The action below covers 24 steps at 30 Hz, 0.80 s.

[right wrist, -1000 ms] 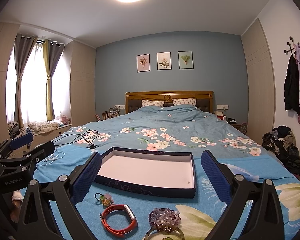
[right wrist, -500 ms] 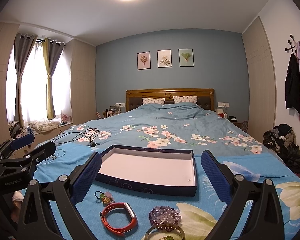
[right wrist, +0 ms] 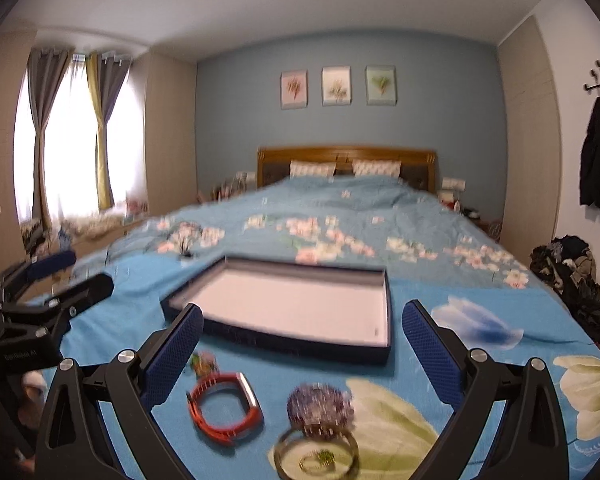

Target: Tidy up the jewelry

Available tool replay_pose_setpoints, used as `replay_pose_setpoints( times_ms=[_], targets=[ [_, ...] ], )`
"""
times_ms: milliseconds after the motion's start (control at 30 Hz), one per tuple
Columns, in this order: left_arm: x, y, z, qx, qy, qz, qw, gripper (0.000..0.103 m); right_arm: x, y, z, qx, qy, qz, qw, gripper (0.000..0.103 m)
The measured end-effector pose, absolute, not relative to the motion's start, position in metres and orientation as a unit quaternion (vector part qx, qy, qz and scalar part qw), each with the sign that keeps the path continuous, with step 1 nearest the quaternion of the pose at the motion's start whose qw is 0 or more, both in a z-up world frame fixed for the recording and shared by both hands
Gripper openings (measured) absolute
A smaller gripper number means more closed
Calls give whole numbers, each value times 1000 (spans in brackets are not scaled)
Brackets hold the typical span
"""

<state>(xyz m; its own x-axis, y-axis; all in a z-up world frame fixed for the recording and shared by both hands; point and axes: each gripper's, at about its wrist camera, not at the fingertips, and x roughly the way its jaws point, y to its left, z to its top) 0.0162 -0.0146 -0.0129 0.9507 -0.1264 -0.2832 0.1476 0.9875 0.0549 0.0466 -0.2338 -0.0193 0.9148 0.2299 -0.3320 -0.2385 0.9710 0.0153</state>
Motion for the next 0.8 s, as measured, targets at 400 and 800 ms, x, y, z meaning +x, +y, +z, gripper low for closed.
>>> replay_pose_setpoints(
  times_ms=[400,800],
  targets=[
    [67,-46,-53,78,258,-162,949,85,67,-252,-65,12,339,142,930,68],
    [93,-76,-78,85,345,-245,902,48,73,-288,-85,45,408,156,898,20]
  ],
)
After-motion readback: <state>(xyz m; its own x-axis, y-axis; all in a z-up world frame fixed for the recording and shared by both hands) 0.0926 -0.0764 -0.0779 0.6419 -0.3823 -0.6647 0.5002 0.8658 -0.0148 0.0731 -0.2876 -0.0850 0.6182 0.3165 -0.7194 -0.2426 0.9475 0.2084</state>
